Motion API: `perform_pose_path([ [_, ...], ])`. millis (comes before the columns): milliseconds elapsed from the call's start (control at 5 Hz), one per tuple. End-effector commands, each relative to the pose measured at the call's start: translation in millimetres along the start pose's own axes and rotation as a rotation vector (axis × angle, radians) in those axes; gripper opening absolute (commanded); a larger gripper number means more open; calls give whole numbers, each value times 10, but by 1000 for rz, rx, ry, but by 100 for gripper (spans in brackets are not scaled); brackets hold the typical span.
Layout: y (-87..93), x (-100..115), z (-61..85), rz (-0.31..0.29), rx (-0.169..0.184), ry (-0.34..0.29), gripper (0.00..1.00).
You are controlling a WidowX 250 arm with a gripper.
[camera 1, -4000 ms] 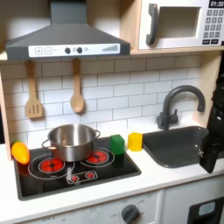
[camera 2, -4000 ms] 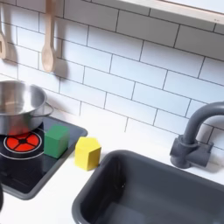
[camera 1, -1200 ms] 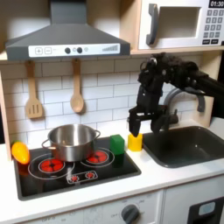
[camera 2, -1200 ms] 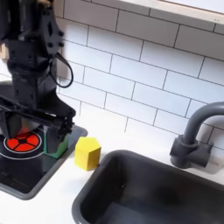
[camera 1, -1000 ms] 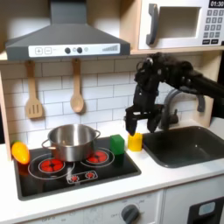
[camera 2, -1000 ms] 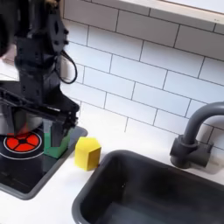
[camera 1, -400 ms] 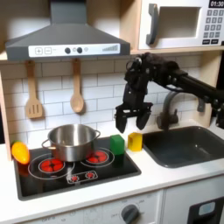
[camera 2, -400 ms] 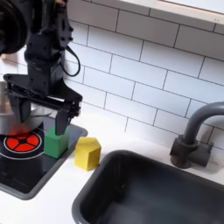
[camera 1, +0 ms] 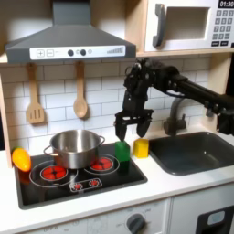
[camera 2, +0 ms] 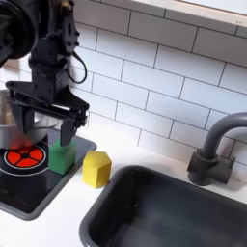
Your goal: Reach green block
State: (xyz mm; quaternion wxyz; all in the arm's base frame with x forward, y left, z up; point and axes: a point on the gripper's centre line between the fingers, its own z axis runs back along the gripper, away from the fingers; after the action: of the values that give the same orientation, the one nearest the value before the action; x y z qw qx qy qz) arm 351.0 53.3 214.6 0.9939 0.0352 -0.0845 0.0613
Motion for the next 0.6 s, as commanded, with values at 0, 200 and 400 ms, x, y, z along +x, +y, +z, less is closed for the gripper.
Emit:
perform_pose_path([
  [0,-30,56,-117,-10,7,18,100],
  [200,-11,128,-149,4,12,17,100],
  [400,8,201,-194,17,7,21,100],
])
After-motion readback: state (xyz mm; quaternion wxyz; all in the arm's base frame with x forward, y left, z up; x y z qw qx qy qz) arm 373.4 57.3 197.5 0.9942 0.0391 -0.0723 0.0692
